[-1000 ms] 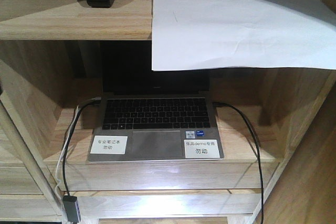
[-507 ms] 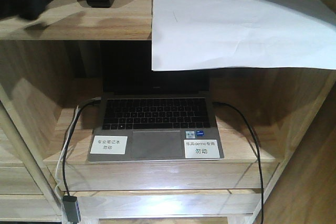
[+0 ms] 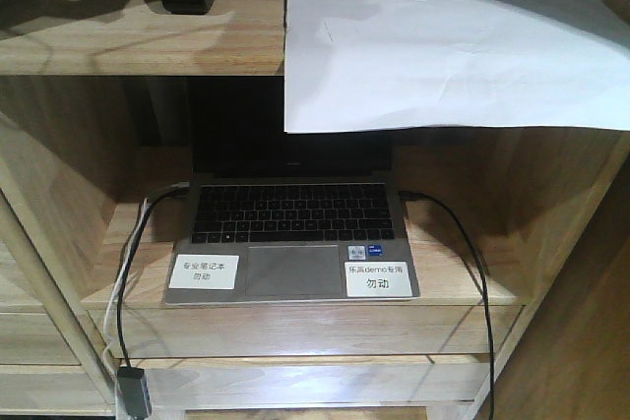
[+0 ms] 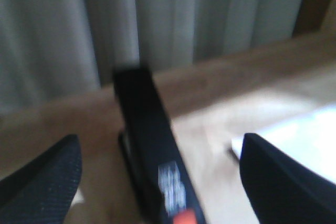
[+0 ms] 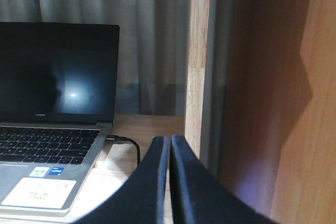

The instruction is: Grab stapler and paper to desk for stapling

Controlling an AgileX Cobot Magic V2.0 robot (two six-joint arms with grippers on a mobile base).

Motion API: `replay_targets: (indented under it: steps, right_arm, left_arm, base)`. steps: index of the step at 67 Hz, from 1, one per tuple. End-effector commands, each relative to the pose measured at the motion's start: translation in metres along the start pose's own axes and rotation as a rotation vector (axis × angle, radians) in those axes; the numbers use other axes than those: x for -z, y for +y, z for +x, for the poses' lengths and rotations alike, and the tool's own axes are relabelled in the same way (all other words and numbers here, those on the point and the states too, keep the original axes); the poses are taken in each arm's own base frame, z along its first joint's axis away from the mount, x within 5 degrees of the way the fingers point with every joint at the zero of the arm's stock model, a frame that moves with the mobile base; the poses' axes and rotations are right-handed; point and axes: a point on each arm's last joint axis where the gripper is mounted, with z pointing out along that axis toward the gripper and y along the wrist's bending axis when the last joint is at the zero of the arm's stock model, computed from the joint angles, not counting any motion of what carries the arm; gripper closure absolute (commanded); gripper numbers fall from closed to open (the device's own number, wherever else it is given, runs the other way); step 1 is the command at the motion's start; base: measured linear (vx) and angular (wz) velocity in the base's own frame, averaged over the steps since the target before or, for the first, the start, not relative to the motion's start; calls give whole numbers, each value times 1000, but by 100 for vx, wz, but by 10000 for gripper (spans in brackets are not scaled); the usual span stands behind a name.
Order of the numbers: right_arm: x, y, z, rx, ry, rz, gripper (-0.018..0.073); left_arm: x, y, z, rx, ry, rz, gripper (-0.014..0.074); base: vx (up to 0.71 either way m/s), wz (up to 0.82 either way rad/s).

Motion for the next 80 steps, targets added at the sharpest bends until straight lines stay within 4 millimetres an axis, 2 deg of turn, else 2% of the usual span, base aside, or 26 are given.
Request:
replay_targets:
  steps: [1, 15, 42, 54, 61, 68, 77, 80]
  right_arm:
    - [1, 0, -6, 12, -86, 4, 568]
    - [1, 0, -6, 12, -86, 4, 568]
    - [1, 0, -6, 12, -86, 4, 568]
    - [1, 0, -6, 12, -86, 4, 568]
    - [1, 0, -6, 12, -86, 4, 568]
    - [1, 0, -6, 12, -86, 4, 568]
    - [1, 0, -6, 12, -86, 4, 568]
    - [1, 0, -6, 12, -86, 4, 568]
  left_arm:
    - [13, -3, -23, 21, -102, 14, 5]
    - [-4, -3, -25, 24, -86, 19, 5]
    - [-38, -2, -8, 134, 2, 15, 6]
    - [-45, 1, -4, 128, 18, -16, 20]
    - [-47, 1, -2, 126, 33, -18, 106]
    - [-48, 1, 1, 122, 62, -20, 295]
    - [-42, 1, -3, 117, 46, -18, 589]
    - [-37, 1, -7, 117, 27, -16, 606]
  base:
    - [0, 0]
    - [0, 0]
    - [0, 0]
    - [0, 0]
    - [0, 0]
    - [0, 0]
    - [0, 0]
    - [0, 0]
